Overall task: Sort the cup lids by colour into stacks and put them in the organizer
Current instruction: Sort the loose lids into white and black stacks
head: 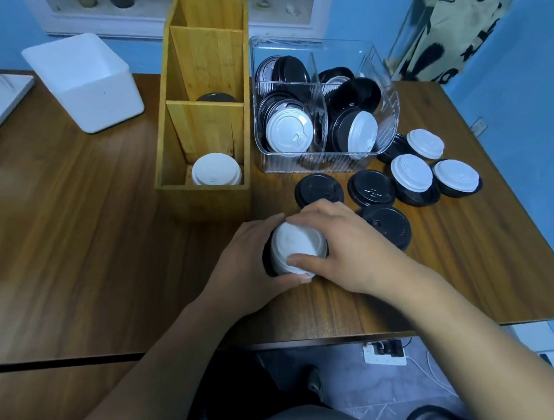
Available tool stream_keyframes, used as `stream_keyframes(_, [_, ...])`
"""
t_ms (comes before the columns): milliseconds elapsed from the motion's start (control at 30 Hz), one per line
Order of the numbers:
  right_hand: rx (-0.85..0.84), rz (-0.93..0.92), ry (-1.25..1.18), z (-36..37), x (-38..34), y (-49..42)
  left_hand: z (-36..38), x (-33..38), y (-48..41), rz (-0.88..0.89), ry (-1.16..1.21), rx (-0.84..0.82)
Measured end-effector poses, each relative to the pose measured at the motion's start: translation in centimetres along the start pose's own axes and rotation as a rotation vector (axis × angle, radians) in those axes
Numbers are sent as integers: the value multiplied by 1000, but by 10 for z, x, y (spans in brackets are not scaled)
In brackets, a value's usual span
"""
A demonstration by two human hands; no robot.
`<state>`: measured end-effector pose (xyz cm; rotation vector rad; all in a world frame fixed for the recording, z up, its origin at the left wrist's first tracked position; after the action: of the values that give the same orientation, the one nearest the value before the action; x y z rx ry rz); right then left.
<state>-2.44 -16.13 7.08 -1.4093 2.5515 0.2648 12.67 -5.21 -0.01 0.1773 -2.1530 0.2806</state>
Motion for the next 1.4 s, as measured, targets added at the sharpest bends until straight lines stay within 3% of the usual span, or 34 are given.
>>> stream_keyframes(633, [34,-15,-58,-6,18,17,1,9,-1,20,-33,-25])
stream_keyframes(800, [297,185,-34,-43,95,20,2,13,-5,-8,-91,-25])
stream_keyframes(967, [202,388,177,-49,172,5,18,26,-23,-4,-102,-16])
stream_keyframes(1167, [26,495,300,-58,200,-5,25,32,-24,6,-86,18])
stream_keyframes(1300, [58,475,252,-65,201,-2,26,34,-26,40,-72,21])
stream_keyframes(1400, [119,415,81,-73,194,16,27,33,-27,50,-89,30])
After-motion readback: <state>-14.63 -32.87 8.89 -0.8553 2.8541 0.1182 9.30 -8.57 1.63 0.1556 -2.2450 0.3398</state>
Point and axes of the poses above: each hand's wrist, its own y-axis away from the middle knuckle, its own z-axis out of the palm, x = y × z, the point moved 2 cm from there along -y, towards the middle knuckle, and after that the axes turned 11 degrees about y, right-handed, at the moved point
